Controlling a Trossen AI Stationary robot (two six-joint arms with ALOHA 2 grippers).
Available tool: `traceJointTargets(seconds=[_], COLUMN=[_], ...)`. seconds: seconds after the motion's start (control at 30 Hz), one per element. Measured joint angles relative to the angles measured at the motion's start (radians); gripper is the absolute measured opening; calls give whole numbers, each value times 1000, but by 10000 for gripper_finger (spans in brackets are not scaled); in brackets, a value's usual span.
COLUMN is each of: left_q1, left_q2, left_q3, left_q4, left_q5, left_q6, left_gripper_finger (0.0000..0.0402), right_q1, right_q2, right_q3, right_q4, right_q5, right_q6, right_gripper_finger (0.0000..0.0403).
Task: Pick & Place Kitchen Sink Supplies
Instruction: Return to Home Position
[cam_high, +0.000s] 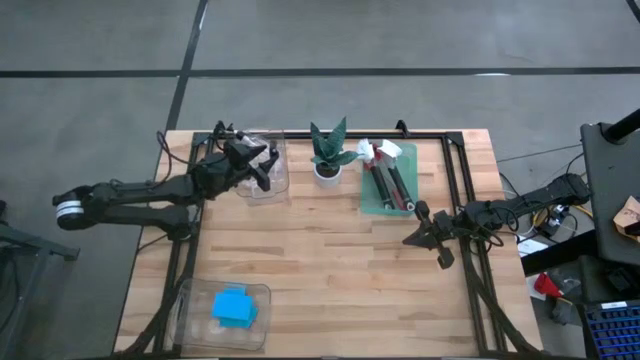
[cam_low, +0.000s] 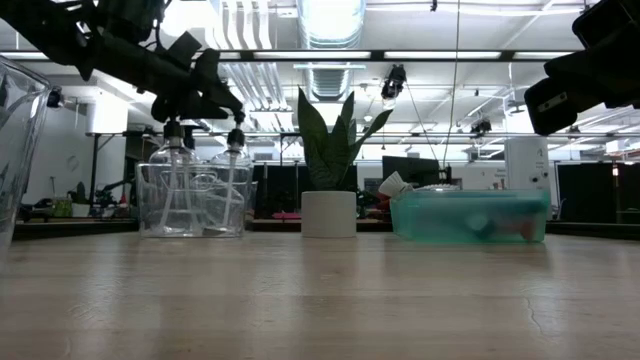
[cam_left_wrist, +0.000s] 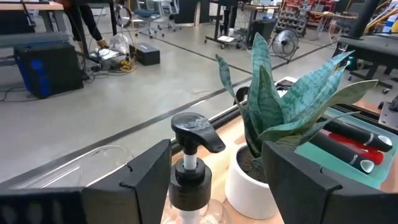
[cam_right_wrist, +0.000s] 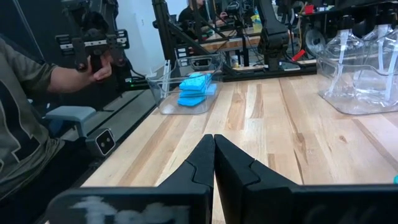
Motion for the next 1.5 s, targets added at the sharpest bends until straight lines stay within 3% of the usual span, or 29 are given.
traceJointTargets(seconds=[0.37, 0.83, 1.07, 1.17, 1.3, 1.5], left_q1=[-10, -10, -10, -10, -35, -126], left_q2=[-118, -258, -326, -351, -352, -377], left_q3=[-3, -4, -4, -4, -16, -31], left_q4=[14, -91, -74, -99, -108, -139], left_q5=[48, 52, 129, 258, 458, 504], left_q6=[61, 97, 89, 40, 6, 71], left_gripper_finger=[241, 241, 241, 234, 178, 21], right_q1=[0, 0, 0, 0, 0, 0], right_q2=[0, 0, 0, 0, 0, 0], right_q3=[0, 0, 0, 0, 0, 0], right_q4=[0, 0, 0, 0, 0, 0], right_q5=[0, 0, 0, 0, 0, 0], right_q6=[0, 0, 0, 0, 0, 0], right_gripper_finger=[8, 8, 8, 8, 8, 8])
